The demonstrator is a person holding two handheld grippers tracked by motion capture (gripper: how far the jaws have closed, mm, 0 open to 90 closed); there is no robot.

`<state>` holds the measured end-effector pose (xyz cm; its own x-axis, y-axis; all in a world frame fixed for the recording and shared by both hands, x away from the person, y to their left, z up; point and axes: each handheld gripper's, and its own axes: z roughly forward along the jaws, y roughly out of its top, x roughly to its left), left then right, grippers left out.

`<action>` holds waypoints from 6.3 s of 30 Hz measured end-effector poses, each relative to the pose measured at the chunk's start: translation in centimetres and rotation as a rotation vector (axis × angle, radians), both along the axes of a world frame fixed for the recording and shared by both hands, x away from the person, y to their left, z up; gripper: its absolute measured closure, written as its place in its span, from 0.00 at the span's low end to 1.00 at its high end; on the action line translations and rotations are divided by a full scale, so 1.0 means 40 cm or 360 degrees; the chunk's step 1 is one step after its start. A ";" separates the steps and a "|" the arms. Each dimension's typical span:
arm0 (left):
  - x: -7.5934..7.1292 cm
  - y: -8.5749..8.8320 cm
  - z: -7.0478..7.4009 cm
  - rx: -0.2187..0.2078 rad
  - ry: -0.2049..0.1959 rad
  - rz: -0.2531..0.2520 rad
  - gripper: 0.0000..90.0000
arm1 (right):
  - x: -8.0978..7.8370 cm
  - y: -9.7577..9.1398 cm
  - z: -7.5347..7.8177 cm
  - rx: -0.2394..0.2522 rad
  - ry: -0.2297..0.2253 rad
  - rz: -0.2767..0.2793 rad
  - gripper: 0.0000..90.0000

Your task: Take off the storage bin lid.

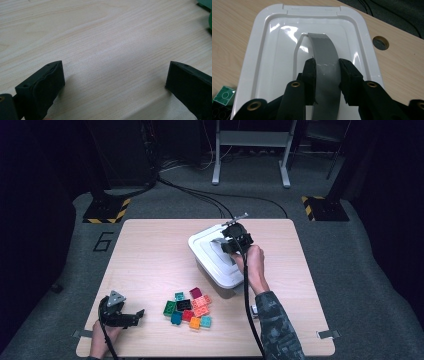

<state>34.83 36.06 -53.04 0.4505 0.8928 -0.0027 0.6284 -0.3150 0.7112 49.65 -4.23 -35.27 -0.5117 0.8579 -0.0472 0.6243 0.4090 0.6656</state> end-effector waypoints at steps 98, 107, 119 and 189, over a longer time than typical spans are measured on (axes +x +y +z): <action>0.000 -0.002 -0.001 -0.0014 -0.0008 0.0011 0.02 | 0.053 -0.503 -0.113 -0.0015 -0.0006 -0.0814 0.75; 0.000 0.000 0.000 0.0001 -0.0003 0.0000 0.02 | 0.045 -0.502 -0.170 -0.0008 0.0020 -0.0818 0.75; 0.000 -0.002 -0.003 -0.0011 -0.0022 0.0010 0.02 | 0.049 -0.495 -0.220 0.0025 0.0035 -0.0859 0.75; -0.002 -0.003 -0.002 -0.0001 -0.0024 0.0019 0.03 | -0.384 -0.304 -0.329 0.0273 0.0110 -0.0358 0.00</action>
